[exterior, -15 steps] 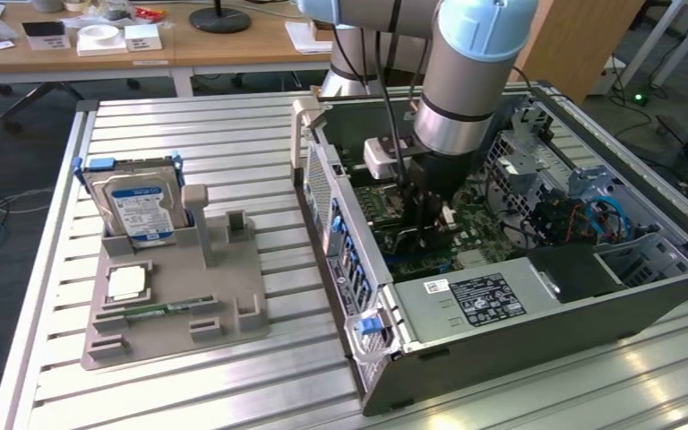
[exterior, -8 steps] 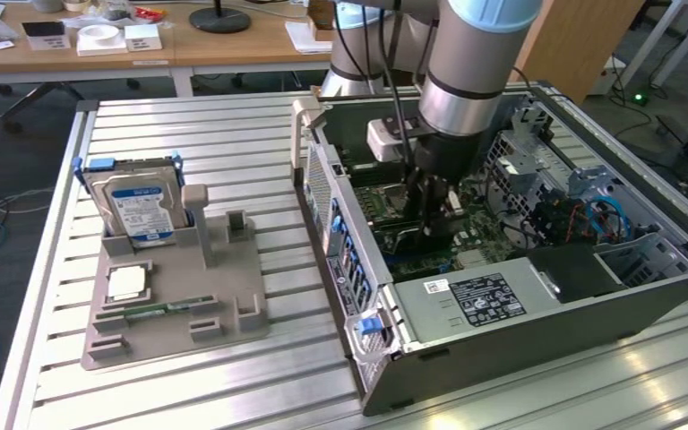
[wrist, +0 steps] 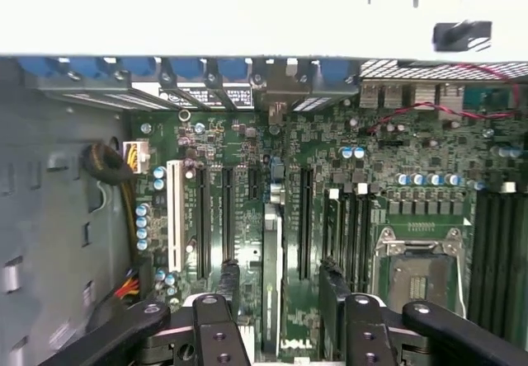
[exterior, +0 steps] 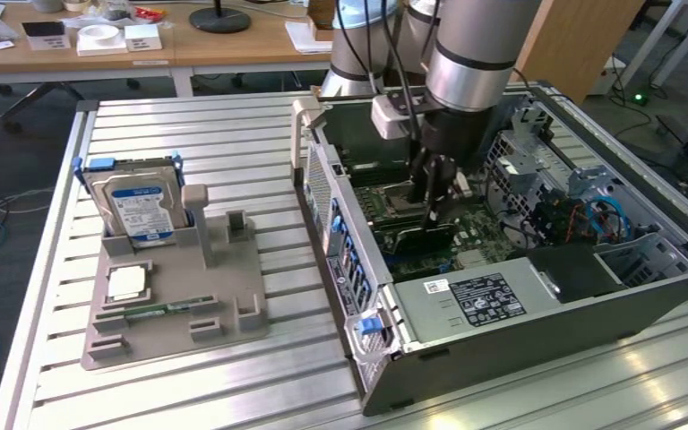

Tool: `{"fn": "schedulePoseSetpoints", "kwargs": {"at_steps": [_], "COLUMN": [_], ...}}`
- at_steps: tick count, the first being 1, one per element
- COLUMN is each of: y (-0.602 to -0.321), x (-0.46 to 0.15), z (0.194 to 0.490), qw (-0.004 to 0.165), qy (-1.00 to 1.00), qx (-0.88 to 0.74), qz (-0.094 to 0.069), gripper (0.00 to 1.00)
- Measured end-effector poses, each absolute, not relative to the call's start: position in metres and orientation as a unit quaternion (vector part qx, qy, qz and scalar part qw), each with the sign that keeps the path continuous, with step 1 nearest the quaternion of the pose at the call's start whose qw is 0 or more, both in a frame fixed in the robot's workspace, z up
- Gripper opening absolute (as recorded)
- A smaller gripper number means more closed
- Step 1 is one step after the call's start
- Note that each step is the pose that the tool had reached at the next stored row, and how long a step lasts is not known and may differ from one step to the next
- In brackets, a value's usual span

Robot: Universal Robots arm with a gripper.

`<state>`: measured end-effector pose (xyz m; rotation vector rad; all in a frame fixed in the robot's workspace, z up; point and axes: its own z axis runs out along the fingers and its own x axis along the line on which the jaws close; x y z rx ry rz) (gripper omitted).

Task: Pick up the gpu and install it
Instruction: 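Insert the gpu into the slot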

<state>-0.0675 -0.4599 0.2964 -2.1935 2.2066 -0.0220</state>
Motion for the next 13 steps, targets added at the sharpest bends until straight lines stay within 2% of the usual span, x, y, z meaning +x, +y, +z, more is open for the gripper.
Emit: {"fn": "schedulePoseSetpoints", "kwargs": {"at_steps": [13], "y": [-0.46], "x": [-0.067], "z": [0.32], "qw": [0.015], "qy": [0.709], "qx": [-0.705], "qz": [-0.007], "gripper": [0.51]}}
